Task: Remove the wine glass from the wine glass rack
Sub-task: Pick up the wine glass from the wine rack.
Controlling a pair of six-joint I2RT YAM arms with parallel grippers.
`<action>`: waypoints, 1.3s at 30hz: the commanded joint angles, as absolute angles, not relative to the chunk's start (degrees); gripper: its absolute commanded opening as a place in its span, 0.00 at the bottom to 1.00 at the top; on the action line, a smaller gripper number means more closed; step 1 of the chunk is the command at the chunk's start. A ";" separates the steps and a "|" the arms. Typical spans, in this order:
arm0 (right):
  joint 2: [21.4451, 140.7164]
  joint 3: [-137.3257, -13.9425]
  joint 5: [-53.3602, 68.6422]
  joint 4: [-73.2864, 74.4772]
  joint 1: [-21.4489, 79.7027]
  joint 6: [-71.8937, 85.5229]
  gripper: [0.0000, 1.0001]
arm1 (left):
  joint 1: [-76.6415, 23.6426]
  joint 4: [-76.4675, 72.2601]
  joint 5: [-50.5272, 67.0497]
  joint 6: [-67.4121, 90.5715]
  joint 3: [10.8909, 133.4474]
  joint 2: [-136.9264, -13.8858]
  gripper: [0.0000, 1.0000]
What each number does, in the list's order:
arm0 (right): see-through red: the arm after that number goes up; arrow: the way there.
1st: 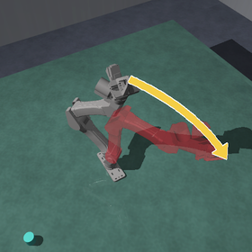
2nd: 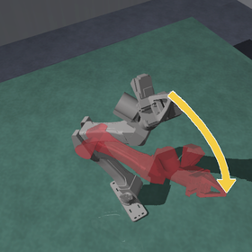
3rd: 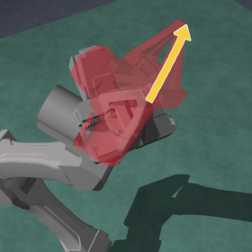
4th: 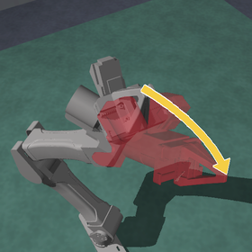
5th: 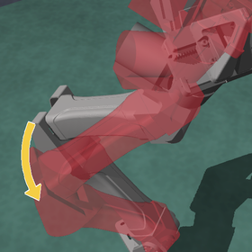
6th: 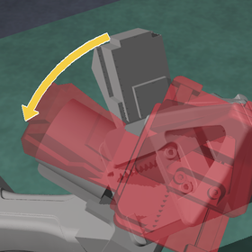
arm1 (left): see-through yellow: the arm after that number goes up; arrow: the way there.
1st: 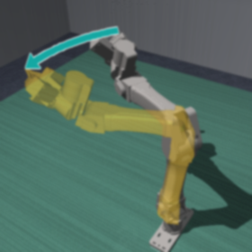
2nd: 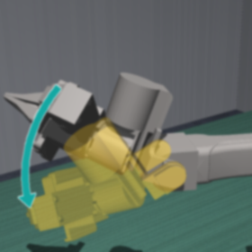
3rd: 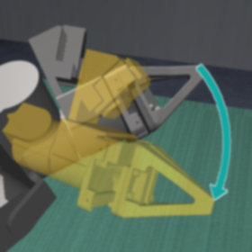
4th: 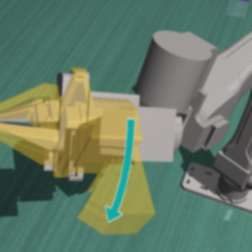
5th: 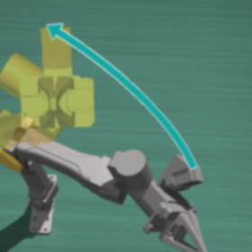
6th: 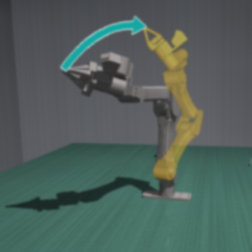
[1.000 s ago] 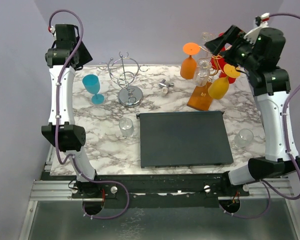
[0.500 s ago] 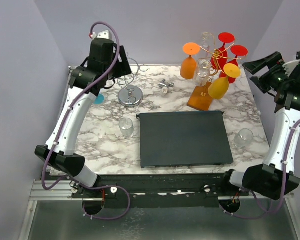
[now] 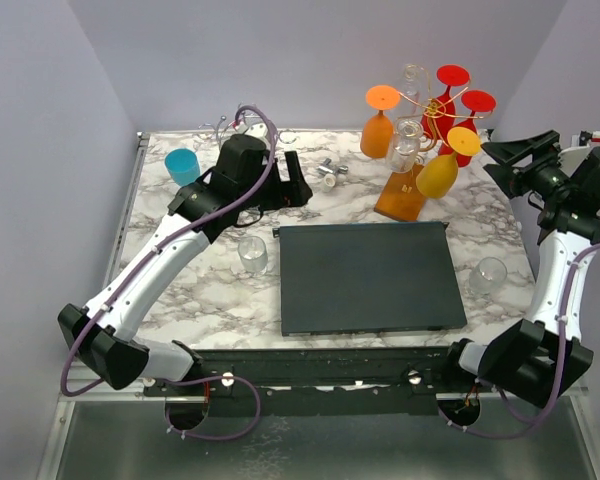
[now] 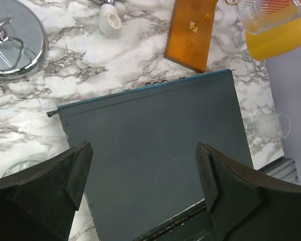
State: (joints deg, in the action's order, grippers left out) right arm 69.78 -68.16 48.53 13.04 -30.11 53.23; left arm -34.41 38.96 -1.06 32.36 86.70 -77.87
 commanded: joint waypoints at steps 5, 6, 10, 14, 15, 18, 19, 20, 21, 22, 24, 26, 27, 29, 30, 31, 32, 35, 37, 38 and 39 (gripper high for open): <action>74.05 -69.37 51.51 5.84 -30.33 58.16 0.57 | -34.63 32.25 3.72 33.08 81.04 -72.69 0.92; 74.25 -69.73 50.74 6.83 -30.32 57.68 0.56 | -34.63 32.17 3.57 32.90 80.95 -72.57 0.92; 75.29 -70.06 49.84 7.50 -30.29 57.47 0.51 | -34.63 31.95 3.75 32.83 80.77 -72.72 0.92; 76.36 -69.66 51.15 4.03 -30.02 59.92 0.50 | -34.63 31.16 4.04 33.13 80.28 -72.68 0.92; 76.59 -69.89 50.94 3.86 -29.93 59.94 0.50 | -34.58 31.02 4.04 33.22 80.17 -72.67 0.92; 77.80 -71.29 50.47 4.26 -28.72 59.60 0.50 | -34.63 30.77 3.74 33.22 80.07 -72.84 0.92; 78.31 -71.82 50.29 4.45 -28.19 59.51 0.49 | -34.63 30.76 3.69 33.22 80.07 -72.86 0.92; 78.75 -72.13 50.13 4.58 -27.66 59.50 0.48 | -34.63 30.74 3.54 33.21 80.10 -72.81 0.92; 79.20 -72.36 49.81 4.66 -27.16 59.42 0.47 | -34.63 30.63 3.36 33.22 80.16 -72.79 0.92; 79.40 -72.42 49.52 4.48 -26.87 59.57 0.46 | -34.63 30.66 3.18 33.18 80.22 -72.83 0.92; 79.90 -72.41 49.08 3.83 -26.06 60.04 0.43 | -34.63 30.60 2.99 33.05 80.24 -72.90 0.92; 80.49 -72.75 48.78 3.87 -25.33 60.03 0.41 | -34.63 30.63 2.90 33.05 80.24 -73.03 0.92; 80.76 -72.81 48.64 4.11 -25.14 60.03 0.39 | -34.63 30.66 2.90 33.05 80.24 -73.02 0.92; 80.80 -72.86 48.40 4.09 -25.05 60.20 0.34 | -34.63 30.66 2.82 33.09 80.16 -72.95 0.92; 80.67 -72.91 48.26 4.11 -25.05 60.21 0.31 | -34.63 30.67 2.77 33.13 80.16 -72.84 0.92; 80.68 -73.02 48.13 4.44 -25.05 60.14 0.29 | -34.63 30.66 2.65 33.13 80.15 -72.81 0.92; 80.51 -73.24 47.93 4.99 -25.05 59.97 0.27 | -34.63 30.67 2.64 33.13 80.06 -72.82 0.92; 80.04 -73.83 46.82 6.82 -25.07 58.90 0.25 | -34.63 30.62 2.68 33.31 79.96 -72.76 0.92; 79.55 -73.75 46.41 7.11 -25.05 58.71 0.24 | -34.63 30.64 2.80 33.40 79.74 -72.59 0.92; 79.46 -73.74 46.48 7.20 -25.07 58.81 0.23 | -34.63 30.67 2.74 33.40 79.72 -72.55 0.92; 79.39 -73.74 46.72 7.21 -25.10 58.83 0.21 | -34.63 30.62 2.72 33.40 79.67 -72.52 0.92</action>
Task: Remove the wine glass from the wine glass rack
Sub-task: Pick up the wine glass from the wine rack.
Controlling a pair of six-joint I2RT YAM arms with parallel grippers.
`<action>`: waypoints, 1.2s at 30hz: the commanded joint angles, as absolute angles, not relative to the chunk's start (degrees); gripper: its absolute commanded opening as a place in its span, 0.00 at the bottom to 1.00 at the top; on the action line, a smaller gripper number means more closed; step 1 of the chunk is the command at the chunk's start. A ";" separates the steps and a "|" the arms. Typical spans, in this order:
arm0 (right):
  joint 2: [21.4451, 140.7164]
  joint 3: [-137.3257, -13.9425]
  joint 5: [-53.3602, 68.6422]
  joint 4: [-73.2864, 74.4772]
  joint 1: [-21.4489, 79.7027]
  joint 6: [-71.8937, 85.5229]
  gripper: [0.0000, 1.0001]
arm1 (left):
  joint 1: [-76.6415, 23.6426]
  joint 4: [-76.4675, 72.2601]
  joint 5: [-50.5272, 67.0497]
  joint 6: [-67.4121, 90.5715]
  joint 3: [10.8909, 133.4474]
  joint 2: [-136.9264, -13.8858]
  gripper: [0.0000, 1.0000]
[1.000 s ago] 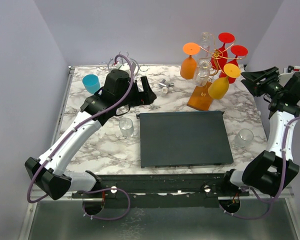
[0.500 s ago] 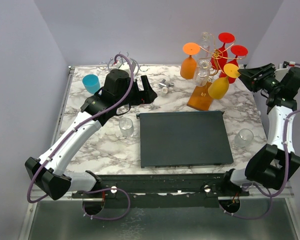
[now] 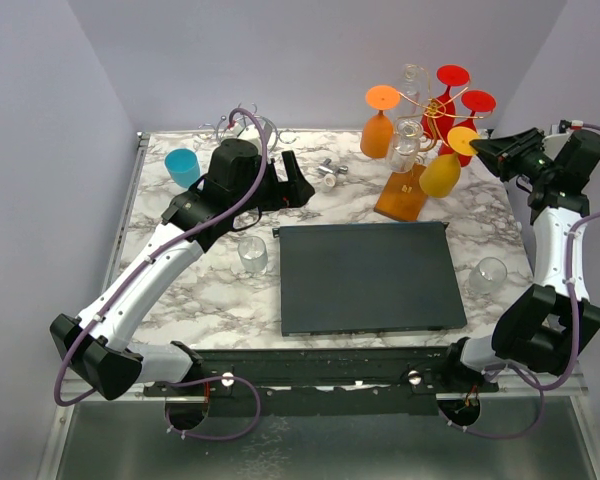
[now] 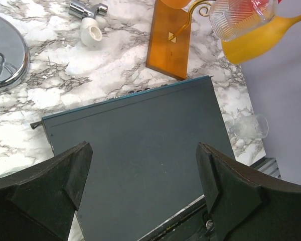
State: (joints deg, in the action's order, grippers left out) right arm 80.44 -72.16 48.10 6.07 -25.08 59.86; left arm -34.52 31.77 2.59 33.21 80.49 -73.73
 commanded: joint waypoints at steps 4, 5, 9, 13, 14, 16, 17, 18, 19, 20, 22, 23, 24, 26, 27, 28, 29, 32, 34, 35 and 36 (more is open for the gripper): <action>79.07 -73.76 47.10 7.19 -25.12 59.22 0.12 | -34.62 30.63 2.64 33.31 79.54 -72.22 0.92; 78.96 -73.83 47.11 7.23 -25.09 59.30 0.09 | -34.58 30.63 2.53 33.31 79.46 -72.16 0.92; 78.68 -74.54 47.03 7.91 -25.08 59.41 0.01 | -34.63 30.65 2.63 33.31 79.71 -72.33 0.92; 78.36 -74.88 47.37 7.85 -25.11 60.17 0.01 | -34.63 30.67 2.50 33.40 79.80 -72.25 0.92; 78.39 -75.01 47.66 7.79 -25.11 60.36 0.01 | -34.63 30.63 2.52 33.48 79.80 -72.25 0.92; 78.29 -75.15 48.27 7.57 -25.16 60.70 0.01 | -34.62 30.64 2.55 33.64 79.80 -72.32 0.92; 78.22 -75.14 48.40 7.40 -25.06 60.80 0.01 | -34.63 30.64 2.46 33.74 79.80 -72.33 0.93; 78.05 -75.15 48.65 7.22 -25.09 61.03 0.01 | -34.63 30.67 2.45 33.75 79.80 -72.39 0.93; 77.93 -75.08 49.06 6.84 -25.05 61.29 0.01 | -34.63 30.60 2.41 33.82 79.79 -72.42 0.93; 77.83 -74.93 49.33 6.50 -25.05 61.55 0.01 | -34.63 30.67 2.46 33.84 79.83 -72.51 0.93; 77.95 -74.98 49.51 6.18 -25.01 61.79 0.01 | -34.62 30.65 2.44 33.92 79.97 -72.60 0.94; 78.18 -74.97 50.03 5.89 -24.80 62.11 0.01 | -34.63 30.62 2.46 33.93 80.06 -72.66 0.94; 78.37 -75.05 50.39 5.56 -24.47 62.37 0.01 | -34.63 30.65 2.46 33.93 80.15 -72.77 0.94; 78.62 -75.35 50.15 5.36 -23.47 62.34 0.00 | -34.63 30.65 2.53 33.93 80.33 -72.86 0.94; 78.82 -75.70 49.99 5.36 -22.99 62.23 0.01 | -34.63 30.67 2.55 33.88 80.41 -72.95 0.95; 78.94 -75.80 49.76 5.41 -22.40 62.19 0.01 | -34.63 30.68 2.46 33.85 80.51 -72.91 0.95; 79.14 -76.05 49.45 5.57 -21.93 62.11 0.00 | -34.63 30.71 2.46 33.84 80.58 -72.92 0.95; 79.36 -76.01 49.10 5.46 -21.55 62.08 0.01 | -34.63 30.71 2.39 33.91 80.68 -72.83 0.96; 79.44 -76.11 48.96 5.45 -21.40 62.09 0.01 | -34.63 30.68 2.44 33.93 80.55 -72.94 0.96; 79.50 -76.20 48.83 5.45 -21.38 62.08 0.01 | -34.63 30.75 2.38 33.93 80.59 -73.01 0.96; 79.57 -76.28 48.63 5.45 -21.36 62.05 0.01 | -34.63 30.69 2.37 33.93 80.60 -73.03 0.96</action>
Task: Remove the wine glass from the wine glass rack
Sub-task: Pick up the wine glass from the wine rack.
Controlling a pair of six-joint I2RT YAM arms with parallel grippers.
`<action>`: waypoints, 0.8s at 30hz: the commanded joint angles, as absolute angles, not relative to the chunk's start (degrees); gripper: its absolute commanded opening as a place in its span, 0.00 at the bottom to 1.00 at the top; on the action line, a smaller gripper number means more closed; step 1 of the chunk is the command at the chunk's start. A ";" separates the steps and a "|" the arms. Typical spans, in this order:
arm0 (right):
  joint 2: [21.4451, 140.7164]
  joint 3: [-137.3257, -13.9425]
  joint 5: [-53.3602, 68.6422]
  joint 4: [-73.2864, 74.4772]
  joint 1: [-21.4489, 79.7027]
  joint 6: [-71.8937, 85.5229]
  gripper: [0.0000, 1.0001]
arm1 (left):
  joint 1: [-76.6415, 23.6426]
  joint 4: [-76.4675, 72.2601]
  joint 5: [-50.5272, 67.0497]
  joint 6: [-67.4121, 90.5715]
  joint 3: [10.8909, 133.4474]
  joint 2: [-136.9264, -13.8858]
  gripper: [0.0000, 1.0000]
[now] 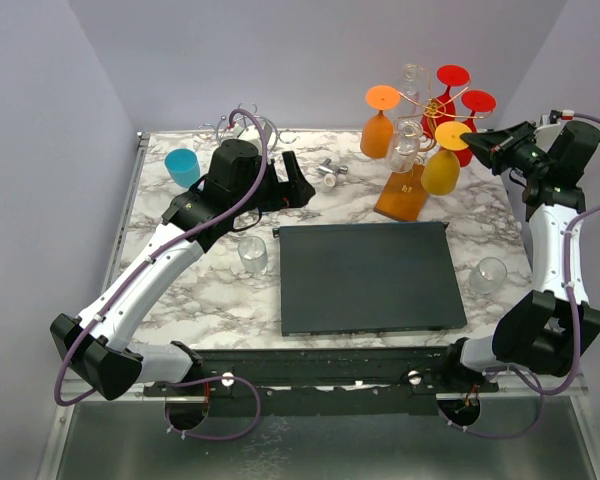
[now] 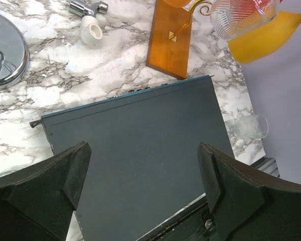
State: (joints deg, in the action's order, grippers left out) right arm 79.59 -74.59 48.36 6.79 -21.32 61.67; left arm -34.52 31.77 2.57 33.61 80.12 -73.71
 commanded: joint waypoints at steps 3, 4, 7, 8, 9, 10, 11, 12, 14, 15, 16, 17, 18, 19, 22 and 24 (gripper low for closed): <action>79.91 -76.55 47.94 4.74 -21.27 62.35 0.01 | -34.63 30.67 2.35 33.93 80.68 -73.03 0.96; 80.06 -76.48 47.66 4.05 -21.28 62.68 0.01 | -34.63 30.69 2.37 33.93 80.77 -72.95 0.96; 81.10 -76.95 47.26 1.88 -21.10 63.82 0.00 | -34.63 30.75 2.32 33.98 80.96 -73.12 0.96; 81.69 -77.52 47.41 1.84 -20.89 63.98 0.01 | -34.63 30.76 2.36 33.98 80.98 -73.20 0.96; 82.33 -78.20 47.42 1.85 -20.69 63.99 0.01 | -34.63 30.75 2.37 34.02 81.12 -73.22 0.97; 82.77 -78.66 47.31 1.84 -20.47 63.98 0.01 | -34.63 30.74 2.37 34.04 81.13 -73.30 0.96; 83.04 -79.12 47.14 1.93 -20.31 63.98 0.01 | -34.61 30.76 2.33 34.10 81.20 -73.28 0.97; 83.38 -79.47 46.90 1.93 -20.17 63.98 0.01 | -34.61 30.76 2.35 34.18 81.20 -73.34 0.96; 83.78 -79.75 46.30 1.69 -20.07 63.98 0.01 | -34.63 30.72 2.37 34.28 81.35 -73.49 0.96; 83.91 -79.97 45.88 1.56 -20.04 64.05 0.01 | -34.63 30.76 2.35 34.29 81.45 -73.52 0.96; 84.10 -79.91 45.52 1.12 -19.97 64.23 0.00 | -34.63 30.74 2.34 34.28 81.53 -73.56 0.96; 84.09 -79.89 44.83 0.69 -19.93 64.38 0.01 | -34.63 30.74 2.36 34.36 81.63 -73.63 0.96; 84.19 -79.87 44.21 0.56 -19.84 64.43 0.01 | -34.63 30.74 2.46 34.37 81.63 -73.65 0.96; 84.07 -79.79 43.30 0.53 -19.73 64.49 0.01 | -34.63 30.71 2.43 34.41 81.73 -73.61 0.96; 82.97 -79.03 39.89 -0.94 -19.51 64.51 0.01 | -34.63 30.84 2.37 34.46 81.82 -73.59 0.96; 81.97 -78.50 37.46 -1.19 -19.44 64.30 0.01 | -34.63 30.82 2.28 34.54 81.80 -73.56 0.97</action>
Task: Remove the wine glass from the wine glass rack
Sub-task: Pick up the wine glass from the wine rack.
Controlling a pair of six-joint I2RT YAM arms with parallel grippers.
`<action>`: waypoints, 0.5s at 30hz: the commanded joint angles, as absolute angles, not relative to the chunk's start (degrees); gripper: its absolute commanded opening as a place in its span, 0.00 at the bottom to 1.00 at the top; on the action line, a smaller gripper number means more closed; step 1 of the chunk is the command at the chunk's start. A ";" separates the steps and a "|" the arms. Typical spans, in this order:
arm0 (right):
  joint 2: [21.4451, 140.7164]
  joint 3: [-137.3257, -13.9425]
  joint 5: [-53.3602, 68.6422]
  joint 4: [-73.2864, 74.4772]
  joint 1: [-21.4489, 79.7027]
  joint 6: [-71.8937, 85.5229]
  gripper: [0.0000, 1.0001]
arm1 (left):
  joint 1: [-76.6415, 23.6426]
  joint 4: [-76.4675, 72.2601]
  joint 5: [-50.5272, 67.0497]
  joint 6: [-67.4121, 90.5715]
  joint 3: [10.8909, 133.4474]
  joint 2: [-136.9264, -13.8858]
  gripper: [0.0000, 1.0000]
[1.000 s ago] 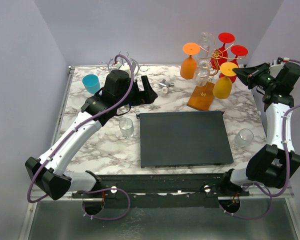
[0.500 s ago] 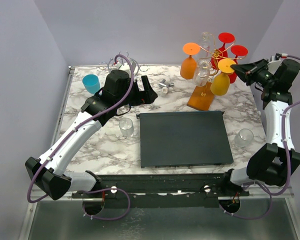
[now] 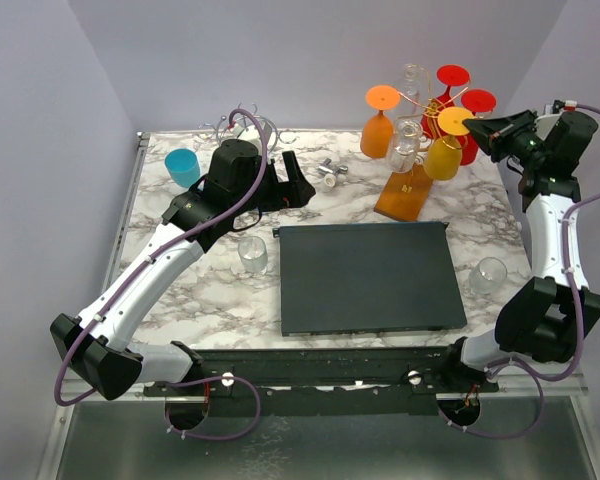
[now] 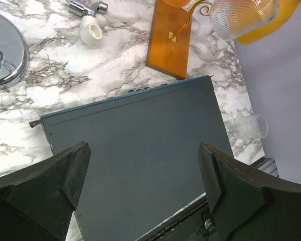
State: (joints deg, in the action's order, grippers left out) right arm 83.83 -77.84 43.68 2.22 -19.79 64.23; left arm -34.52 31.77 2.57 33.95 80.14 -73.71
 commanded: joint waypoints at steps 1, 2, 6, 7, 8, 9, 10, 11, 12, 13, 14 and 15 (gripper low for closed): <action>81.56 -78.49 36.30 -0.60 -19.42 63.98 0.01 | -34.63 30.93 2.27 34.61 81.75 -73.56 0.97; 81.21 -78.57 35.17 -0.18 -19.42 63.63 0.01 | -34.63 30.94 2.22 34.63 81.70 -73.51 0.97; 79.36 -78.07 32.02 2.33 -19.42 62.74 0.00 | -34.63 30.93 2.22 34.87 81.64 -73.48 0.97; 79.21 -78.05 31.93 2.68 -19.42 62.67 0.01 | -34.61 30.91 2.28 34.89 81.65 -73.54 0.97; 79.04 -78.05 31.88 2.94 -19.42 62.71 0.01 | -34.63 30.94 2.29 34.94 81.65 -73.48 0.97; 78.89 -78.13 31.71 3.43 -19.43 62.66 0.00 | -34.63 30.87 2.29 34.98 81.63 -73.48 0.97; 78.64 -78.13 31.49 4.04 -19.42 62.54 0.00 | -34.65 30.96 2.27 34.98 81.65 -73.48 0.97; 78.42 -78.04 31.31 4.48 -19.42 62.49 0.01 | -34.63 30.98 2.24 34.98 81.57 -73.38 0.97; 78.06 -78.11 30.93 5.26 -19.42 62.20 0.01 | -34.63 31.01 2.28 34.98 81.52 -73.30 0.97; 77.75 -78.16 30.45 6.24 -19.42 61.90 0.00 | -34.63 30.99 2.26 34.98 81.47 -73.17 0.97; 77.42 -78.35 29.69 7.14 -19.43 61.44 0.01 | -34.63 31.01 2.20 35.05 81.46 -73.10 0.97; 76.87 -78.25 29.03 7.97 -19.42 61.03 0.01 | -34.63 31.02 2.13 35.07 81.47 -73.07 0.97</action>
